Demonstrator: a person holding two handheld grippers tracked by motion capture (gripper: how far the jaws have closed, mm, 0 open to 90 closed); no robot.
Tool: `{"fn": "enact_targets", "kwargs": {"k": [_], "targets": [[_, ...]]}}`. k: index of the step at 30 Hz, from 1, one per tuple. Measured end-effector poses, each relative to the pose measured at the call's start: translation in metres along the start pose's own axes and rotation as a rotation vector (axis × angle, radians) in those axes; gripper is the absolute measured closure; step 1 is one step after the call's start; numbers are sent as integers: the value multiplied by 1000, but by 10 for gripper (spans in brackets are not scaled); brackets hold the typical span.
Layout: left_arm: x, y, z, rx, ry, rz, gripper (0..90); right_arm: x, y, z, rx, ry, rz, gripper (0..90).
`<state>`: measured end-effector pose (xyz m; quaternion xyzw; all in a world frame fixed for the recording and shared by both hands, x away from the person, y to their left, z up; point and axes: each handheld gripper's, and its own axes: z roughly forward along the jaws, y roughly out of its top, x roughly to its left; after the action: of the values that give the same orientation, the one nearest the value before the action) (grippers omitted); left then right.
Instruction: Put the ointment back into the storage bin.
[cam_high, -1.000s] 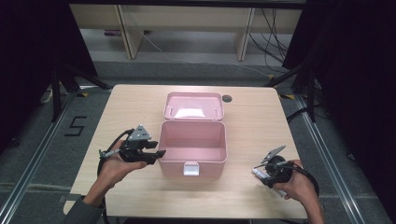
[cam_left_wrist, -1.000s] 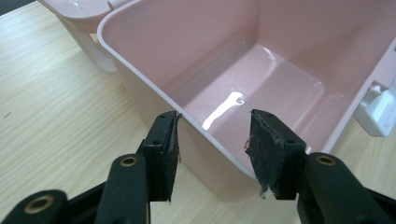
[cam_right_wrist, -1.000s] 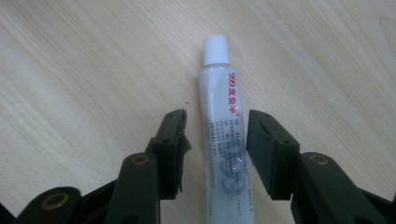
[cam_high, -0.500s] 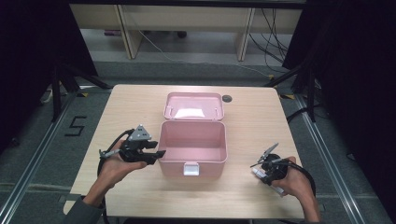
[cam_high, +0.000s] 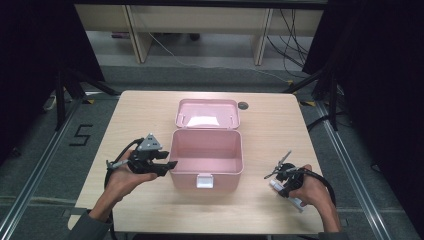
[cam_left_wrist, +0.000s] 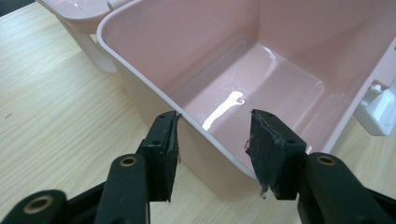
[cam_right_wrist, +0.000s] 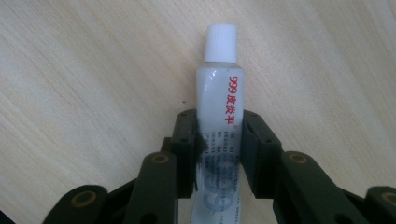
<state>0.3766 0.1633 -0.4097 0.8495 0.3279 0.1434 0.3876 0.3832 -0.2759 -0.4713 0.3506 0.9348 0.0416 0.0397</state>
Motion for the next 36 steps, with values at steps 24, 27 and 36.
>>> {"fn": "enact_targets", "kwargs": {"k": [24, 27, 36], "targets": [[-1, 1, 1, 8, 17, -6, 519, -3, 8, -25, -46, 3, -85, 703], [-1, 1, 1, 9, 15, -8, 518, -5, 10, -33, -67, 7, -97, 703], [-1, 1, 2, 10, 5, -7, 518, -2, 20, -71, -131, 7, -139, 703]]}}
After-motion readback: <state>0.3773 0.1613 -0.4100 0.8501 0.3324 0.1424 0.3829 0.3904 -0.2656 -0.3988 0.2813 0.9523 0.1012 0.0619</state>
